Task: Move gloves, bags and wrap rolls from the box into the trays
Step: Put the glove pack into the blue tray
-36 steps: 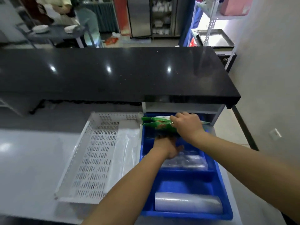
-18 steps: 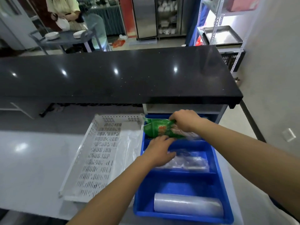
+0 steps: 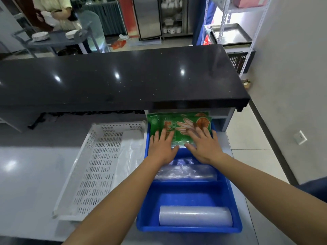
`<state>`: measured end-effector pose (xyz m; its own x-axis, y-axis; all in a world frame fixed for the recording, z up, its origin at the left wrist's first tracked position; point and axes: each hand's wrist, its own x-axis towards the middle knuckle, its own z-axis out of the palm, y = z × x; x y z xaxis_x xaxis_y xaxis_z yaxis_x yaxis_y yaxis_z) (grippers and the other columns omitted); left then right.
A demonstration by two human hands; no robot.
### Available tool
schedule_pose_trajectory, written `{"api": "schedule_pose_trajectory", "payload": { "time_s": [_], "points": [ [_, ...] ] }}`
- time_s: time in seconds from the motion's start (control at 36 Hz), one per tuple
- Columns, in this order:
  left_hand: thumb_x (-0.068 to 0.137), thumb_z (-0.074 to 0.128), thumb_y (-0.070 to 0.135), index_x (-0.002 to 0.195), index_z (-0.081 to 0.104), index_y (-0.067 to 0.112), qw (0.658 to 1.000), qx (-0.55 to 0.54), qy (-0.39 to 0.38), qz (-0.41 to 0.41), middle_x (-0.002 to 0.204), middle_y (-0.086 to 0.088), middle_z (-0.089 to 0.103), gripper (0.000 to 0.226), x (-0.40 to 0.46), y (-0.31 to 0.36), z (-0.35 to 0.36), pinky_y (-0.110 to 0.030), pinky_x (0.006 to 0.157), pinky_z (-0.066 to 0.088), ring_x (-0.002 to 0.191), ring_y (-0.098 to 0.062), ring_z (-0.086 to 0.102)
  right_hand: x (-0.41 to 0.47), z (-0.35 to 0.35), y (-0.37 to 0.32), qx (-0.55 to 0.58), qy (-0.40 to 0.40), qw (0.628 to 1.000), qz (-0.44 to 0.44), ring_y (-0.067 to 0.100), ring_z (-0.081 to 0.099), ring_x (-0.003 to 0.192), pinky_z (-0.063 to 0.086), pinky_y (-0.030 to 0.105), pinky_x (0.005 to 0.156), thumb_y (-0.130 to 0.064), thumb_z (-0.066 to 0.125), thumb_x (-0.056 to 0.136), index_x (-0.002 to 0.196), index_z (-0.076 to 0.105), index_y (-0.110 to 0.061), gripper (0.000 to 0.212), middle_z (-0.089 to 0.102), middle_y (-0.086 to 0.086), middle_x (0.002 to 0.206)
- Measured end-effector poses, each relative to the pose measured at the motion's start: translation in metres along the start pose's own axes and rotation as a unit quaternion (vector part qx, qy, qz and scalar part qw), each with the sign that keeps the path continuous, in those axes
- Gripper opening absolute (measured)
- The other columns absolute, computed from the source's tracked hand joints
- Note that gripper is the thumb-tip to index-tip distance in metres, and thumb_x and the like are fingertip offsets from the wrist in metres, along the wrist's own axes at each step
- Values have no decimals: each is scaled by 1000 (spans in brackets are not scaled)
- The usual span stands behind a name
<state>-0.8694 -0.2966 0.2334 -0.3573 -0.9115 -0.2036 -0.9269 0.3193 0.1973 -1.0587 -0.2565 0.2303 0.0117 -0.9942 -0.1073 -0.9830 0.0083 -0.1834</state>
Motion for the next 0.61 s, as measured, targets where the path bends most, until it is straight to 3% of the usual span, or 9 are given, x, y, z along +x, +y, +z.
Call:
{"api": "schedule_pose_trajectory", "payload": {
  "time_s": [0.22, 0.33, 0.61],
  "points": [
    [95, 22, 67, 155, -1, 40, 999, -23, -23, -26, 167, -2, -3, 70, 3, -7, 16, -51, 120, 10, 152, -34, 4, 4, 13, 7, 19, 14, 1000, -18, 29, -1, 152, 1, 49, 121, -71, 18, 92, 155, -2, -39, 74, 3, 2, 166],
    [94, 22, 69, 156, 0, 39, 999, -14, -32, -35, 167, -2, -2, 72, 4, -8, 15, -52, 120, 11, 152, -34, 7, 14, 12, 9, 23, 3, 999, -27, 29, -9, 151, -2, 48, 120, -76, 14, 88, 154, -3, -41, 77, -8, 1, 166],
    [95, 22, 69, 156, 3, 37, 998, -3, -36, -53, 167, -3, 0, 71, 1, -3, 17, -52, 120, 13, 152, -34, 9, 18, 23, 13, 20, 14, 999, -44, 31, -9, 151, -1, 51, 119, -75, 13, 87, 155, 2, -40, 77, -8, 1, 166]
  ]
}}
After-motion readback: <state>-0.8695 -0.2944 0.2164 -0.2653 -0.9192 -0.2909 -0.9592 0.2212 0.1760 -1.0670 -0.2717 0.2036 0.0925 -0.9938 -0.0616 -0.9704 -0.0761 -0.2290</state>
